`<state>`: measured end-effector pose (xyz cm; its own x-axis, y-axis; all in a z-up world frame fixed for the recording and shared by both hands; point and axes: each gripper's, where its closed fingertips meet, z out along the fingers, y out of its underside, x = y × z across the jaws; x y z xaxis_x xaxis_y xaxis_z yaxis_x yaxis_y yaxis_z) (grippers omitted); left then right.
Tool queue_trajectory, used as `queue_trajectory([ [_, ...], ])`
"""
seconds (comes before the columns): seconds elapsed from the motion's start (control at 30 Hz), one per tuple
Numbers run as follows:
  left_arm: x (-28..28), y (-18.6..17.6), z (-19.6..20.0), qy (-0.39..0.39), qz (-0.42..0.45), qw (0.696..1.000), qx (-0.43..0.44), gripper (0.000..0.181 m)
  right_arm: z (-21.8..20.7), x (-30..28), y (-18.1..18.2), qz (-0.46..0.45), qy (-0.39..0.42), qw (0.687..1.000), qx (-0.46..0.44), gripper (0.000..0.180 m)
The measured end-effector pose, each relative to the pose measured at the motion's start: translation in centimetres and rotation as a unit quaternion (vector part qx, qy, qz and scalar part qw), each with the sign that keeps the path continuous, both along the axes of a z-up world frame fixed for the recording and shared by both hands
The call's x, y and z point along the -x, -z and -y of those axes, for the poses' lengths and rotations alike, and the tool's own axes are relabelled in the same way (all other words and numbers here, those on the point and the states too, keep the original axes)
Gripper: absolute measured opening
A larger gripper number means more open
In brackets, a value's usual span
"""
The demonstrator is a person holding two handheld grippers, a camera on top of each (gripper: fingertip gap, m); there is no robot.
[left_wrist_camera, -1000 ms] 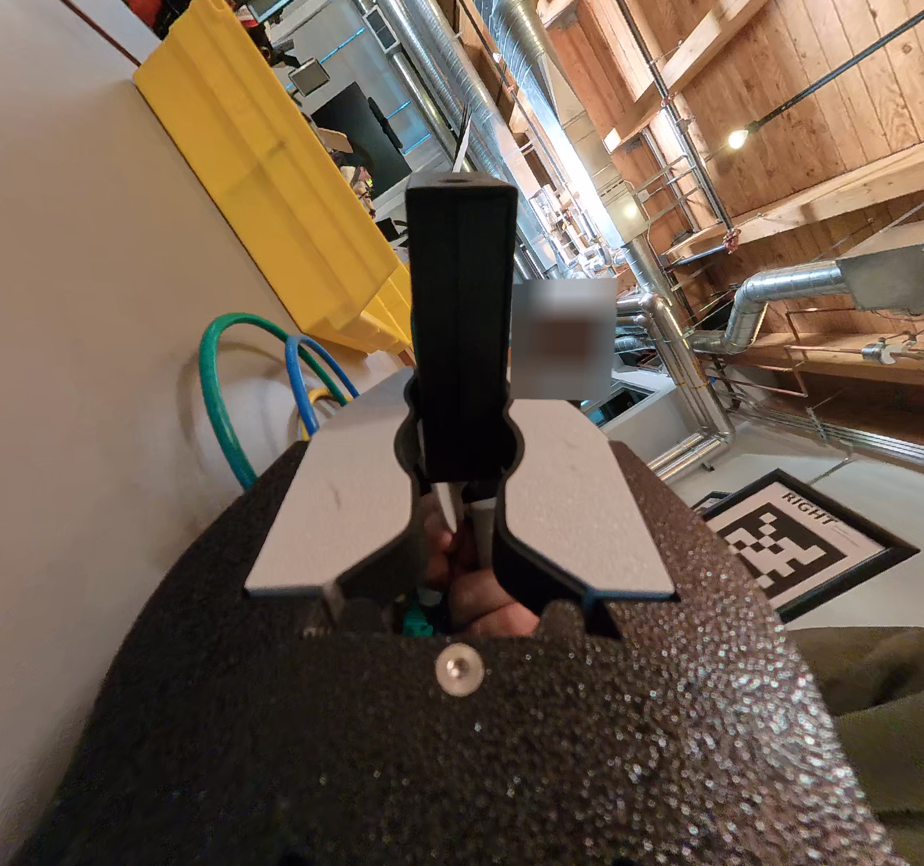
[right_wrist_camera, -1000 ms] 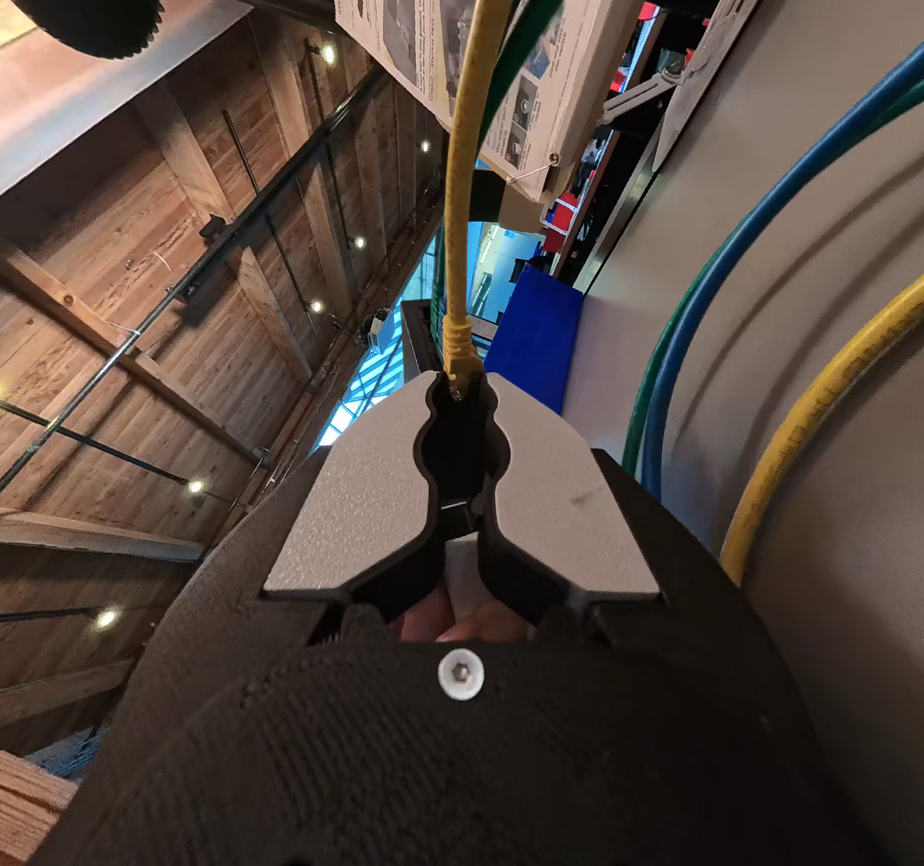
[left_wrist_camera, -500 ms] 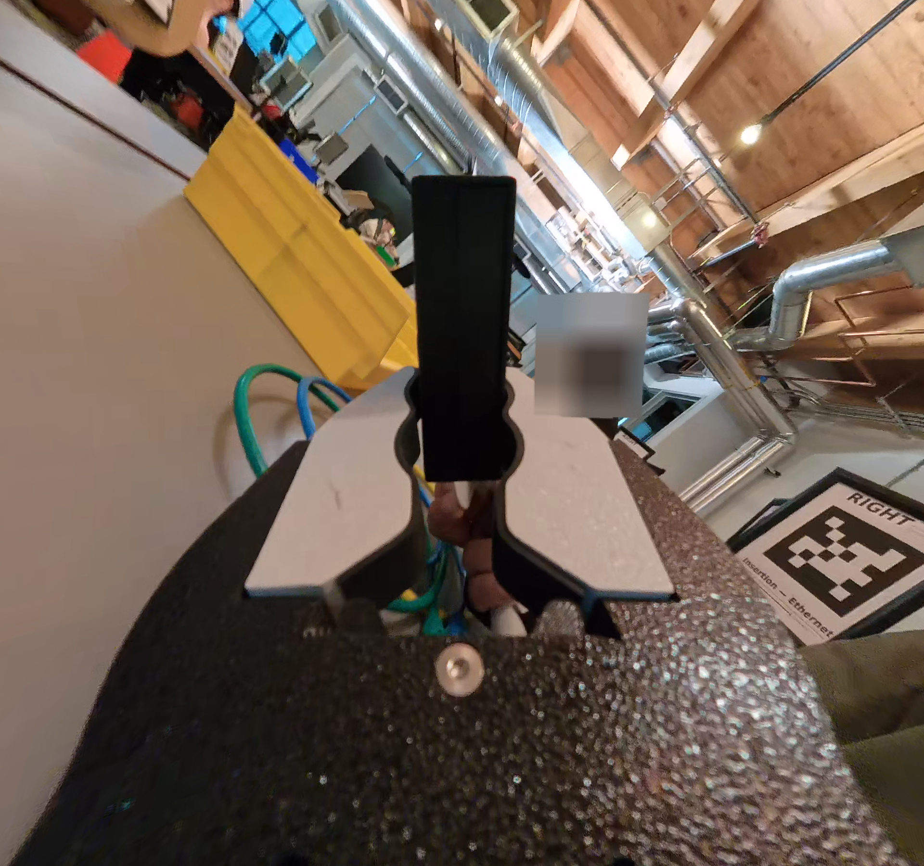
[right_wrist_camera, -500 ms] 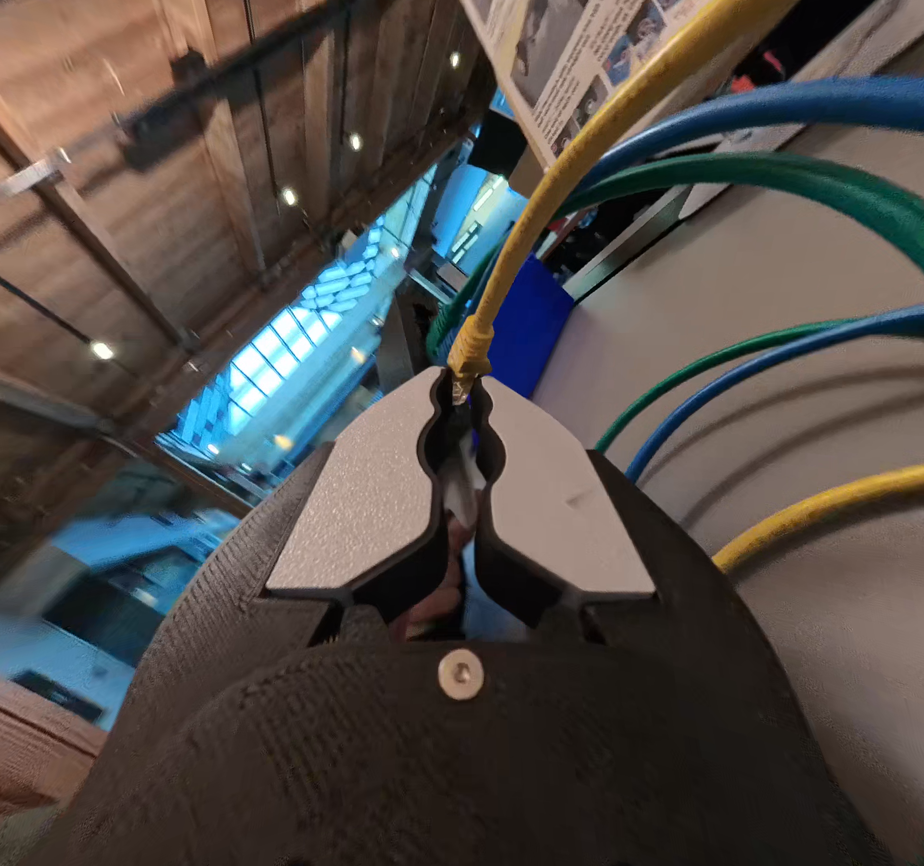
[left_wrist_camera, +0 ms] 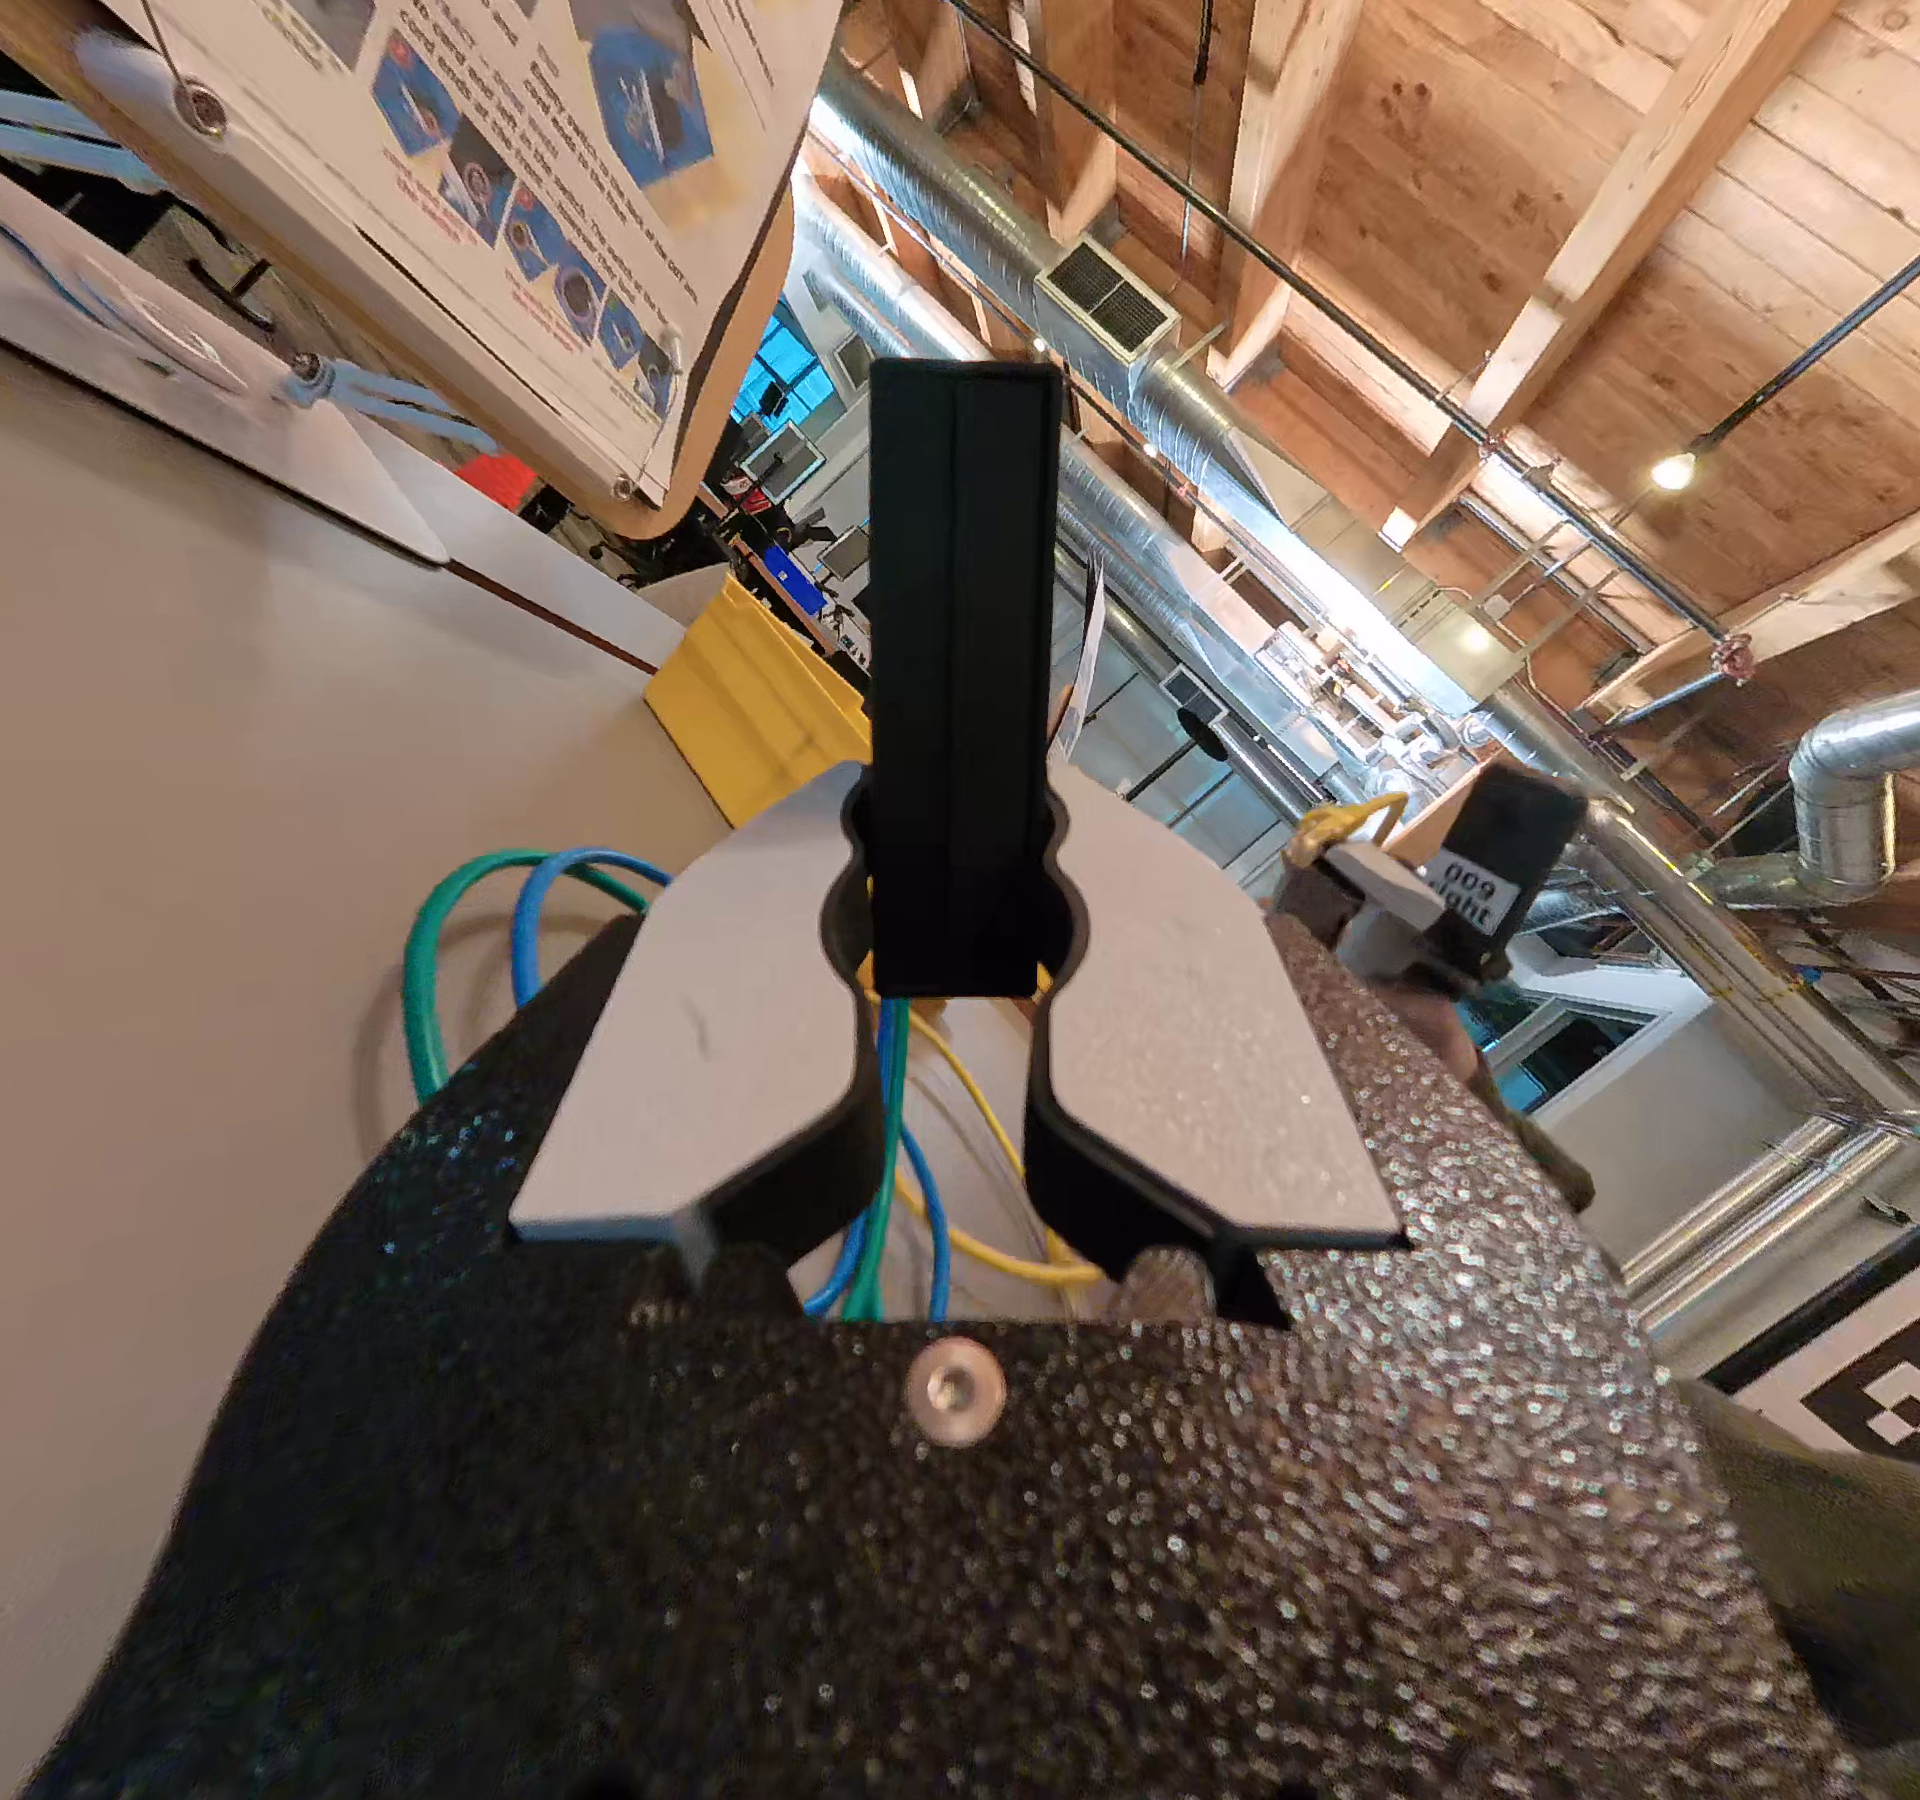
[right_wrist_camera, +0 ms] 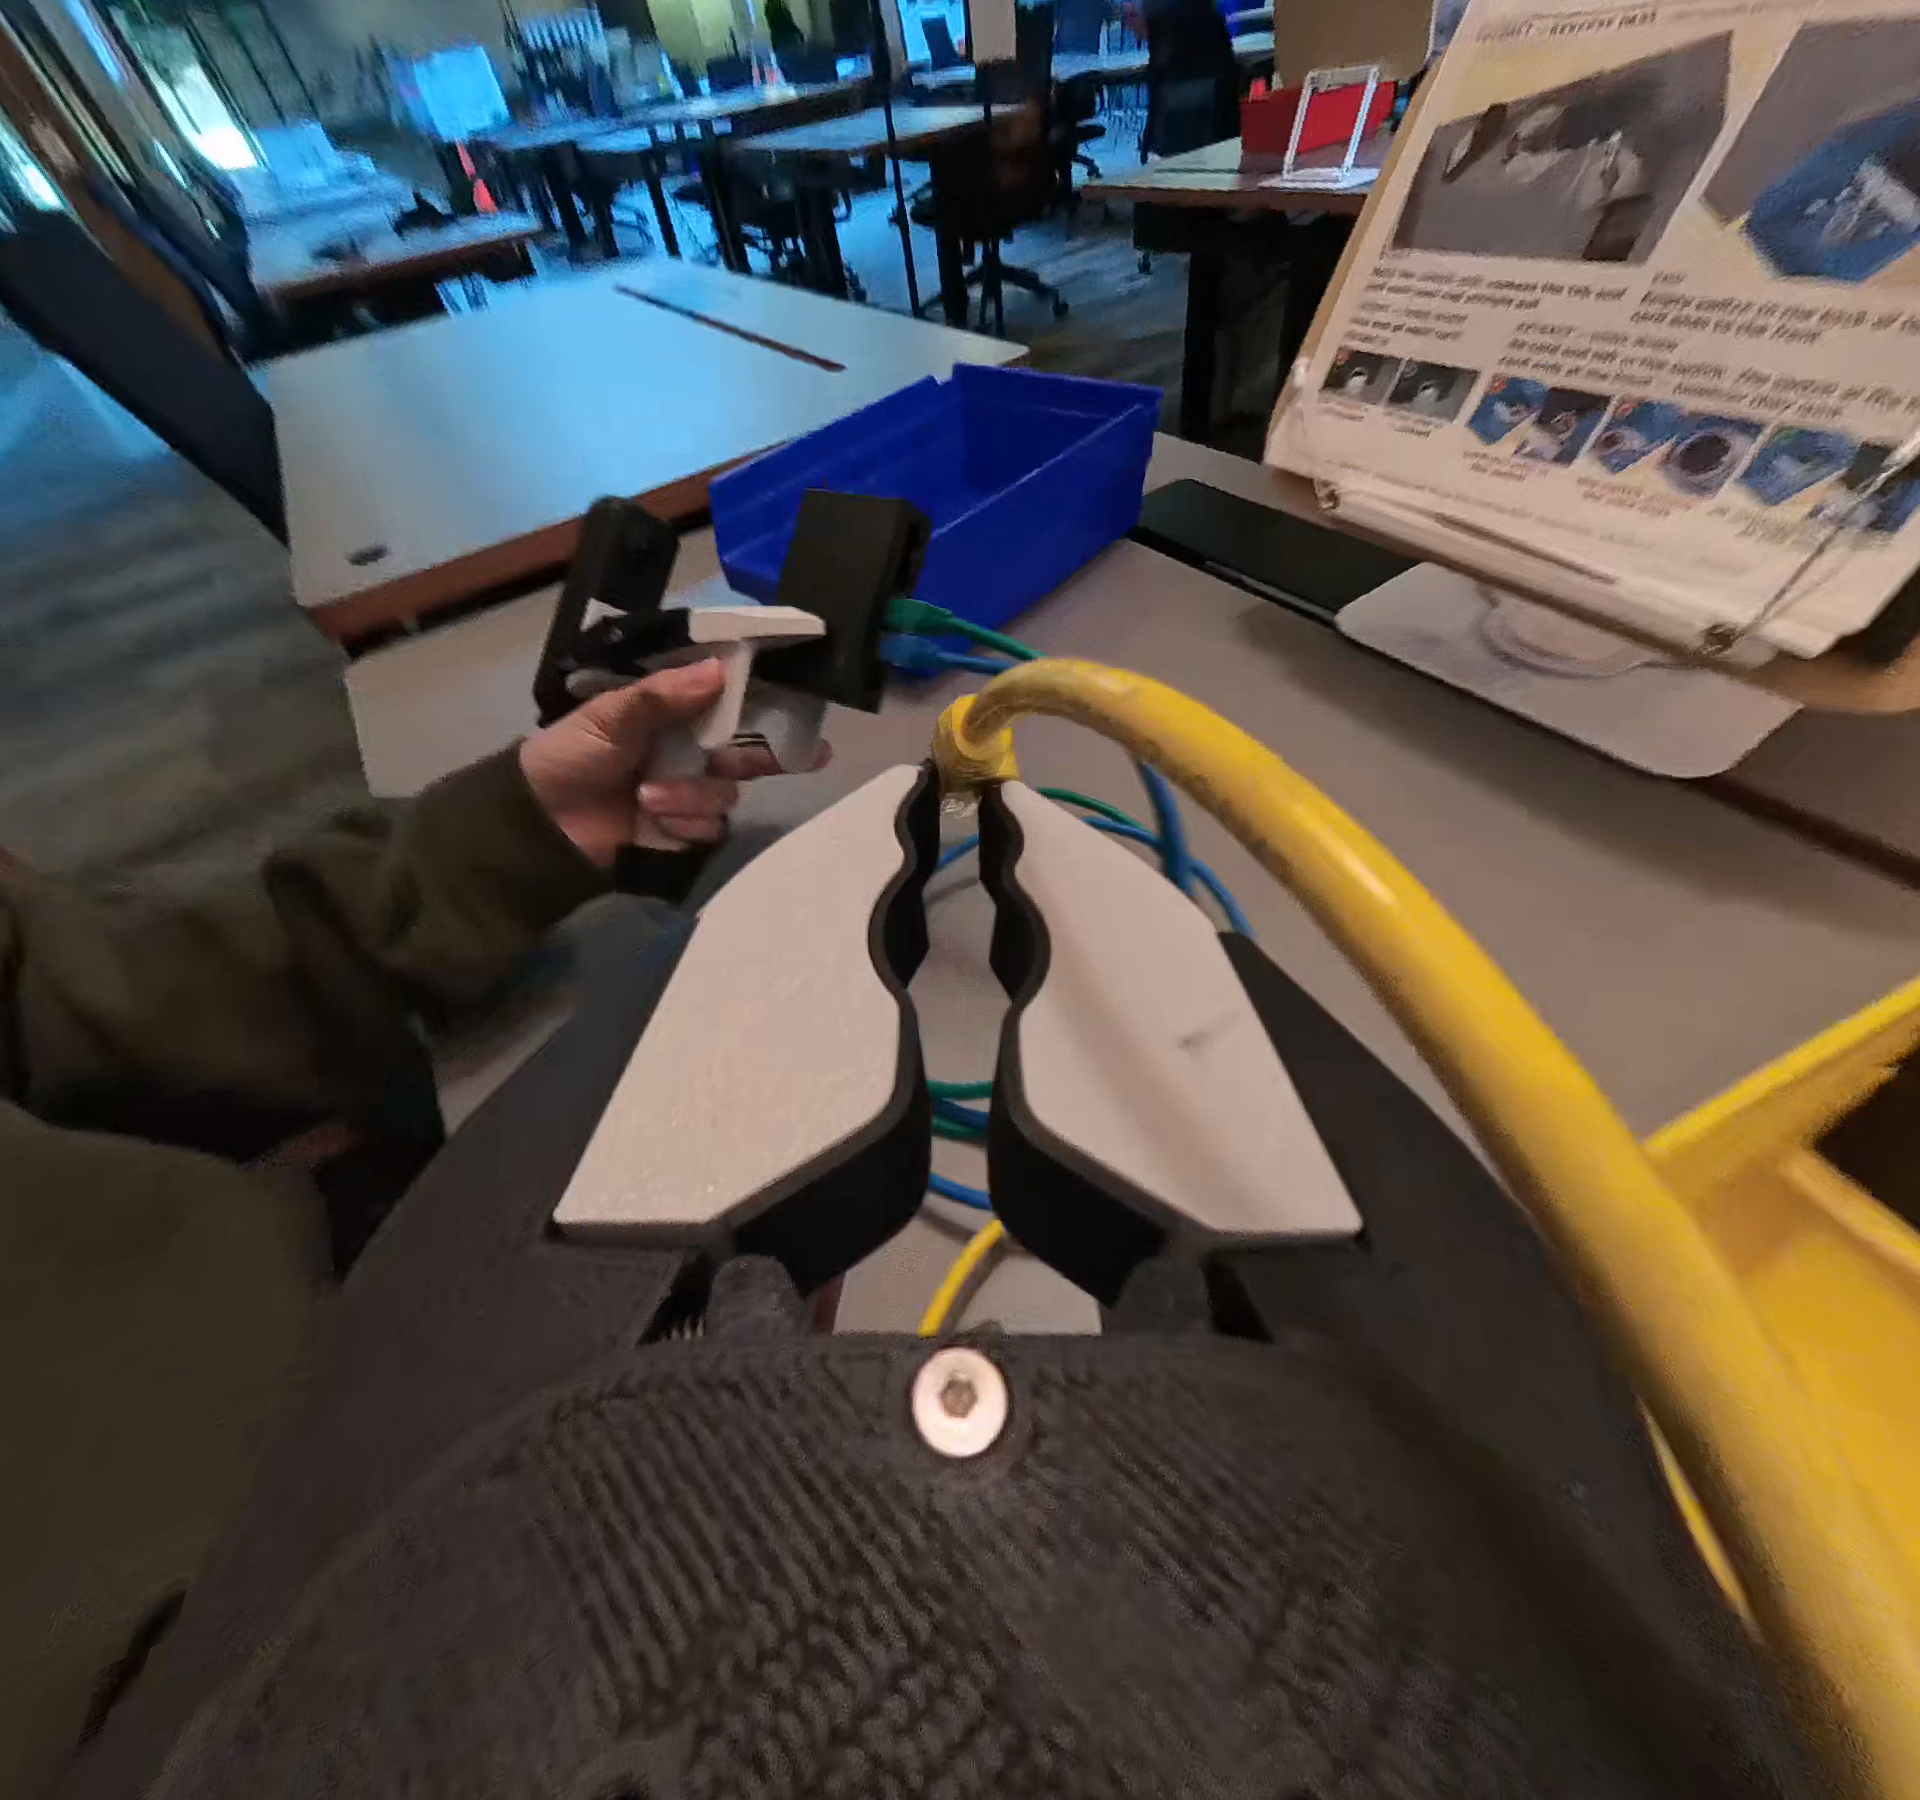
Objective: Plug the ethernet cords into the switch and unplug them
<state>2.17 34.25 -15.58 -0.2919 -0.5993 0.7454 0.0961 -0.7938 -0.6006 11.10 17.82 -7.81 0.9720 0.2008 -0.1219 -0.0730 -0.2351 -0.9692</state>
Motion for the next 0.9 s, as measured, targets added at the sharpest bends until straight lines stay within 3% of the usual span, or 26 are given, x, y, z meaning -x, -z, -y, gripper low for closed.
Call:
queue_trajectory([
  [0.3, 0.0, 0.4, 0.1, 0.01, -0.013, 1.0, -0.005, 0.027, 1.4, -9.1, -4.5, 0.117, -0.005, 0.984, 0.134, 0.009],
  [0.63, -0.6, 1.1, 0.9, 0.032, -0.022, 0.999, -0.009, 0.027, 0.8, -19.6, -10.9, 0.2, 0.068, 0.962, 0.173, 0.008],
  [0.77, -1.0, 1.7, 1.2, 0.042, -0.028, 0.999, -0.003, 0.027, -0.2, -21.3, -8.1, 0.186, 0.061, 0.962, 0.192, 0.008],
  [0.9, -1.3, 2.2, 1.5, 0.052, -0.031, 0.998, 0.001, 0.027, 0.1, -21.7, 0.3, 0.196, 0.029, 0.933, 0.299, 0.008],
])
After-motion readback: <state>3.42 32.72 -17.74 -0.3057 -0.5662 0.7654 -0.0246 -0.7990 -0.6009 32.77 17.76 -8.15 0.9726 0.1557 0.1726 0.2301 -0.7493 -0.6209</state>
